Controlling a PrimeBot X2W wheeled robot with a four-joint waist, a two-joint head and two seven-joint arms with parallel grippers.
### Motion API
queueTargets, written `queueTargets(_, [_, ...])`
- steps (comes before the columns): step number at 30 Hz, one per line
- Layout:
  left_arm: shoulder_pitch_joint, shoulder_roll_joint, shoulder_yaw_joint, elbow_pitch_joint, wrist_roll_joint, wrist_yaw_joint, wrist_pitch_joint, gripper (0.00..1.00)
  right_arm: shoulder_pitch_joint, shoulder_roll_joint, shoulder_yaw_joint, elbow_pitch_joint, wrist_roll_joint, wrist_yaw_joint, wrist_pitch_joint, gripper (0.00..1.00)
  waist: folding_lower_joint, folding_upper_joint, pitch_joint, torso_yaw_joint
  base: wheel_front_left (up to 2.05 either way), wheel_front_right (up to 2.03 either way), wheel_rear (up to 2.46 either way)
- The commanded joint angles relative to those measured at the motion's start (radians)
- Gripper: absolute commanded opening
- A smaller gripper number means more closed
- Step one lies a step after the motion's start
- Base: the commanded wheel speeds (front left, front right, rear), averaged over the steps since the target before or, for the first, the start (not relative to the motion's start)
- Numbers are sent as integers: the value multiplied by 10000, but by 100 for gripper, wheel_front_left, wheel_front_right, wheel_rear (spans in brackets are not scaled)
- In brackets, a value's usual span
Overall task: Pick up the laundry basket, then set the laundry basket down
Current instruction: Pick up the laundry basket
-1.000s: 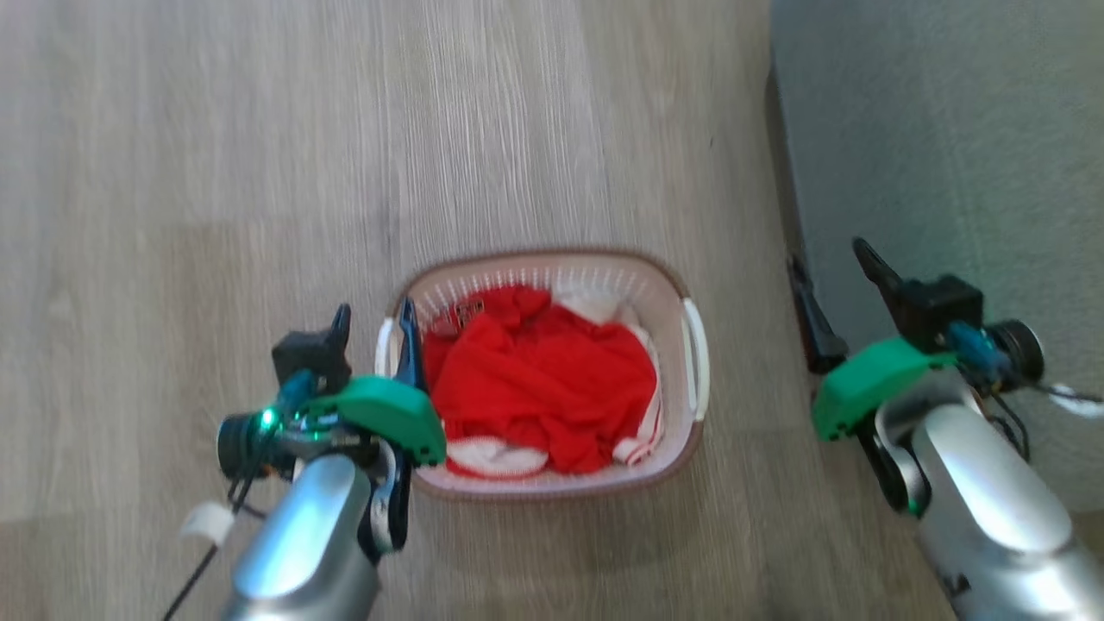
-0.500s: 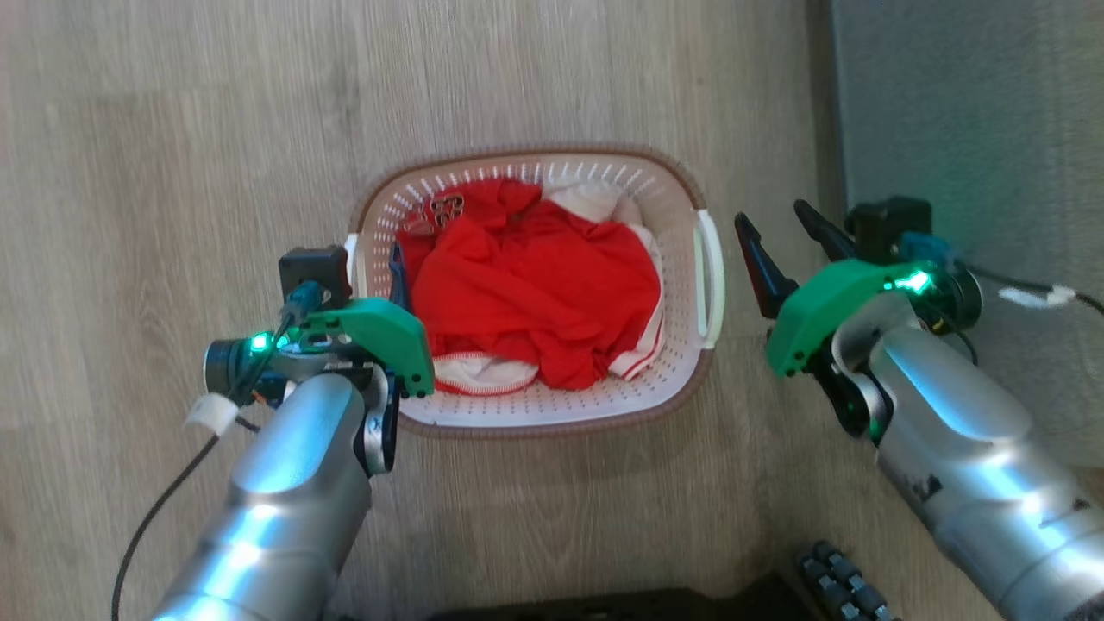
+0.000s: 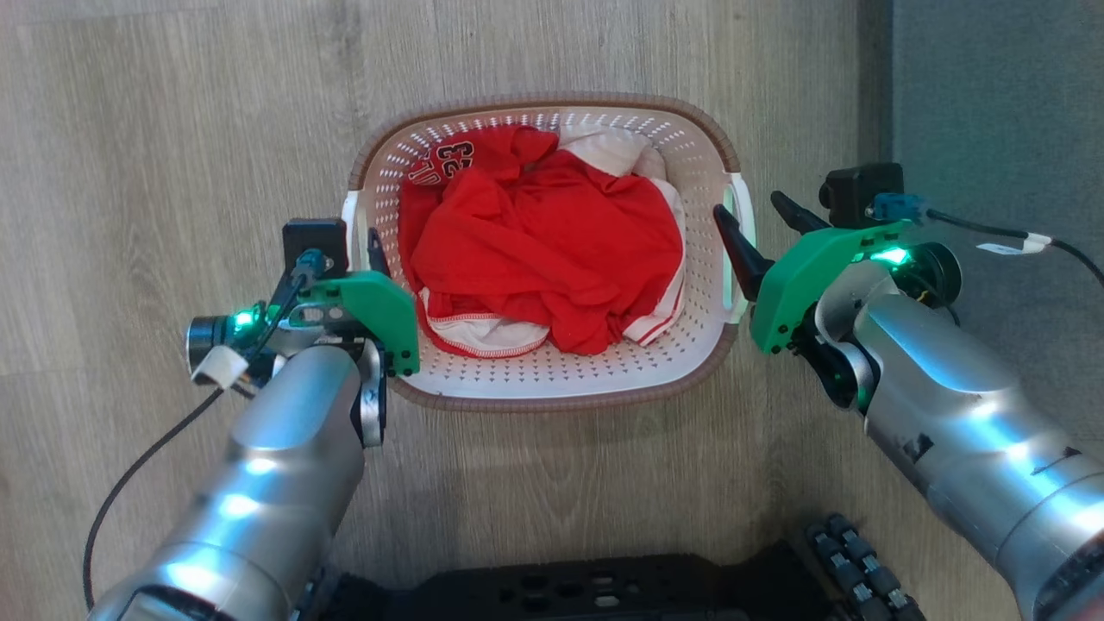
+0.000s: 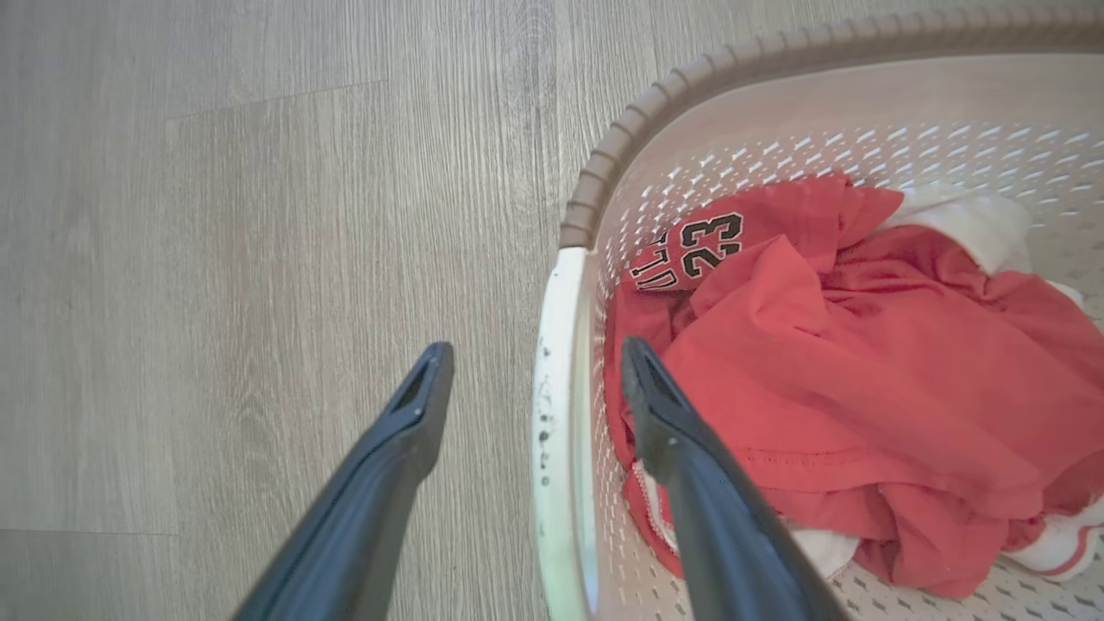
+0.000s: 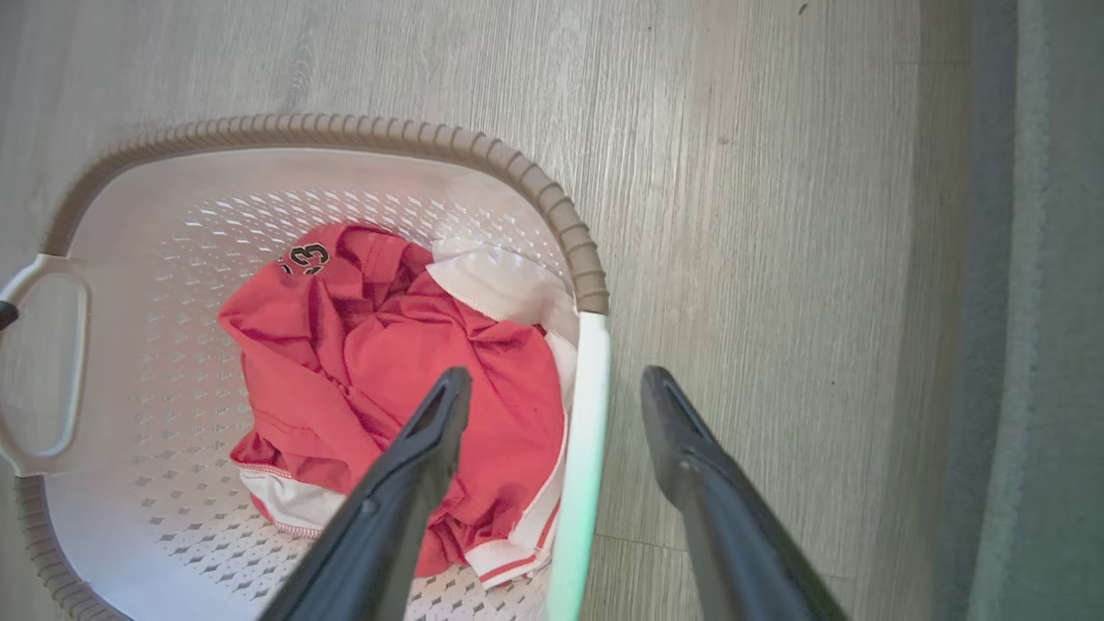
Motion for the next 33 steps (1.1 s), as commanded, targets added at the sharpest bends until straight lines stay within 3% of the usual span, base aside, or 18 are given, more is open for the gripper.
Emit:
queueTargets(1, [67,139,21,42,-135,66,-51,100,330,73,245,11,180,71,-51,100,-1,0,45,-9,0,0,0])
queueTargets(5, [-82,139,-344,394,-482,-75,-51,100,213,121,570,272,663,71,-3,100,-1,0,150,-58,0,0,0])
queueTargets(13, [-537,139,-1234,917,-1322,-882,513,100,-153,194,1263,800,1220,71,287,100,-1,0,478,-156,0,0,0])
queueTargets(33, [-1418,139,-2959,854,-2393,-962,1402,100,-1154,385,2251,1566,2318,71,758,100,-1,0,1281,127,0,0,0])
